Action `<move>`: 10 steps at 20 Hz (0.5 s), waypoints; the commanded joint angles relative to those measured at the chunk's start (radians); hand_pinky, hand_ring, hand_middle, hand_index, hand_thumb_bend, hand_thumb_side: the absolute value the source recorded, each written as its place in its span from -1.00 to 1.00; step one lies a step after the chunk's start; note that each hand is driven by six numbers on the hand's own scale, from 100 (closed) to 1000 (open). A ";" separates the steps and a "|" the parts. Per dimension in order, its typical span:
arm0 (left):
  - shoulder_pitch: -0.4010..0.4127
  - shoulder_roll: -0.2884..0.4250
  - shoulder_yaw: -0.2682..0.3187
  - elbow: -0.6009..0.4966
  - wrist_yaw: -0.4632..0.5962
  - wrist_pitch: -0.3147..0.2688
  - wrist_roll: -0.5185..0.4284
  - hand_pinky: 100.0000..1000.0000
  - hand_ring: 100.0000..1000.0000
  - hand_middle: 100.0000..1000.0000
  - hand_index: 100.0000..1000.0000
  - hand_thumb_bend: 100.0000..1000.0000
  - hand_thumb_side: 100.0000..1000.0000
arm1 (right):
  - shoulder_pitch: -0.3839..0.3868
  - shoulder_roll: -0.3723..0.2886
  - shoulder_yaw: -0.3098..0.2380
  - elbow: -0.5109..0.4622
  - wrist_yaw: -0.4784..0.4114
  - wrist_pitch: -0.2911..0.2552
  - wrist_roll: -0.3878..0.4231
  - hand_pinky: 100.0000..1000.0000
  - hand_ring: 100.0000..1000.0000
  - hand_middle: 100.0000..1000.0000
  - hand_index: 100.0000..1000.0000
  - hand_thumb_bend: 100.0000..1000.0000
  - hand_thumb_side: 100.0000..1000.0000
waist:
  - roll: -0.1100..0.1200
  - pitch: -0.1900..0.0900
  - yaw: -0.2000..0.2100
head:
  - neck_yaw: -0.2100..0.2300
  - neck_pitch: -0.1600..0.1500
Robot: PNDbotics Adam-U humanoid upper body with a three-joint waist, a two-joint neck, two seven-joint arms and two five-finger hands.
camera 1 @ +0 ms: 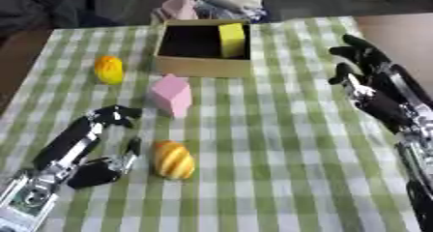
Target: Pick up objects on the table and place them in the box.
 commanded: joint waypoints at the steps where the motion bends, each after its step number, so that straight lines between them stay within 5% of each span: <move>1: -0.037 0.087 -0.030 -0.020 -0.054 0.002 -0.084 0.49 0.39 0.48 0.77 -1.00 -0.07 | -0.018 -0.015 -0.003 -0.012 0.005 -0.001 -0.002 0.28 1.00 0.63 0.95 -1.00 -0.18 | 0.013 -0.028 -0.002 | 0.000 0.001; 10: -0.152 0.141 -0.131 -0.020 -0.166 0.016 -0.189 0.55 0.52 0.63 0.83 -1.00 -0.32 | -0.021 -0.012 0.002 -0.010 0.006 -0.001 0.003 0.28 1.00 0.63 0.95 -1.00 -0.18 | 0.012 -0.031 -0.014 | -0.003 -0.001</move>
